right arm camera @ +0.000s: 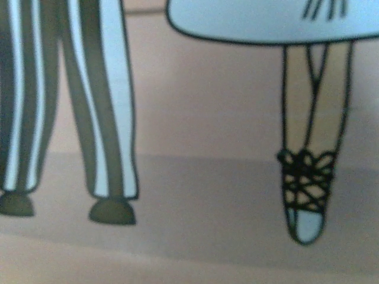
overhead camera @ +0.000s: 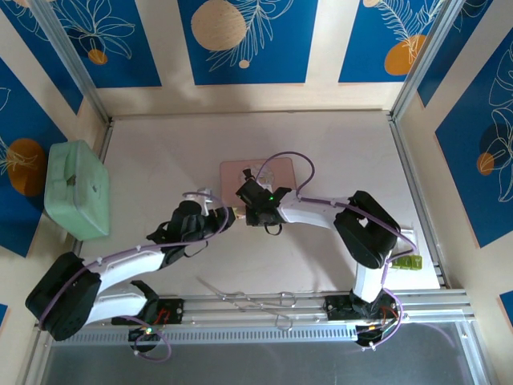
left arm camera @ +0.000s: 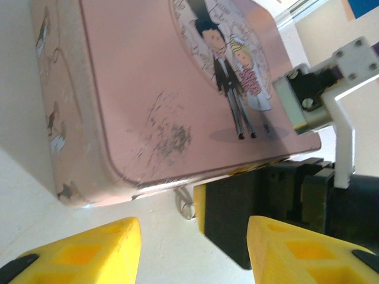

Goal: Unlock the padlock with the key

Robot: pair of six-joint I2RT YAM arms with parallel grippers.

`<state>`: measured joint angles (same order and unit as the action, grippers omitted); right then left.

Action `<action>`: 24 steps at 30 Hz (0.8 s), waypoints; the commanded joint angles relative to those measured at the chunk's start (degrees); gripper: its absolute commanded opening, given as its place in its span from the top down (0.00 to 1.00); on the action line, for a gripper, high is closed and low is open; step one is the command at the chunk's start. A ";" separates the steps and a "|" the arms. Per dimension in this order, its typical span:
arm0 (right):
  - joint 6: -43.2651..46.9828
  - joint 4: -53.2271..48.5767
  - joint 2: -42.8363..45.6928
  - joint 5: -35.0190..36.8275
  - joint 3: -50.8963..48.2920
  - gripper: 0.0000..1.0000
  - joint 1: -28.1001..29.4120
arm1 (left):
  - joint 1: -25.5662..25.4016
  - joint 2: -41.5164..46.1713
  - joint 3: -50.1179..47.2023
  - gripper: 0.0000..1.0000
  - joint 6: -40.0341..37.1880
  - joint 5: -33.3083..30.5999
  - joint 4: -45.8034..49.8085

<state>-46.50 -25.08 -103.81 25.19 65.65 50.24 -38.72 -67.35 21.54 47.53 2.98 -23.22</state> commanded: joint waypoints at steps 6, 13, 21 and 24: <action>-0.17 -3.15 -1.03 0.31 2.67 0.66 -0.20 | -0.82 -1.94 -2.32 0.50 -0.77 0.44 -5.44; -0.27 -9.49 -1.35 -2.22 6.18 0.71 -0.62 | -2.02 -6.67 -6.04 0.38 -1.04 1.03 -16.55; 0.13 -14.63 -2.75 -9.58 9.58 0.73 -2.58 | -6.79 -11.15 -7.09 0.28 -4.81 -2.00 -23.91; 0.02 -15.74 -3.15 -12.09 10.48 0.73 -3.11 | -8.68 -13.92 -7.50 0.37 -5.18 -1.58 -27.83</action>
<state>-46.50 -37.71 -106.41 17.63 73.93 47.55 -46.00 -79.24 15.73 44.16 1.91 -44.66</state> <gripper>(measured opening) 0.275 0.653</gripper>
